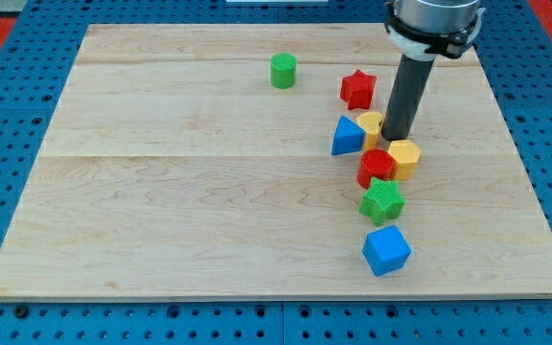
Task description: Slide the yellow hexagon along with the red circle and green star slightly left
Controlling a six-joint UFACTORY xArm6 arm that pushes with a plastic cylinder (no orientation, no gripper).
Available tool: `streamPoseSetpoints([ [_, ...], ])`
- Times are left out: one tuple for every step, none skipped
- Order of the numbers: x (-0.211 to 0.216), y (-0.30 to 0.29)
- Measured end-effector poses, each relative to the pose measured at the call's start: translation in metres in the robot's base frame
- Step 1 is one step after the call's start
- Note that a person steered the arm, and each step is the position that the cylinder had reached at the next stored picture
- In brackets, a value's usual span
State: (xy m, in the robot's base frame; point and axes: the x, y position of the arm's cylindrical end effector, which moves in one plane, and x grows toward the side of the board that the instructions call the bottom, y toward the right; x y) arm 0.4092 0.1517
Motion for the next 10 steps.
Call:
streamPoseSetpoints([
  [0.010,0.028],
  [0.043,0.032],
  [0.068,0.051],
  [0.063,0.068],
  [0.028,0.077],
  [0.017,0.060],
  [0.021,0.046],
  [0.033,0.041],
  [0.018,0.019],
  [0.021,0.007],
])
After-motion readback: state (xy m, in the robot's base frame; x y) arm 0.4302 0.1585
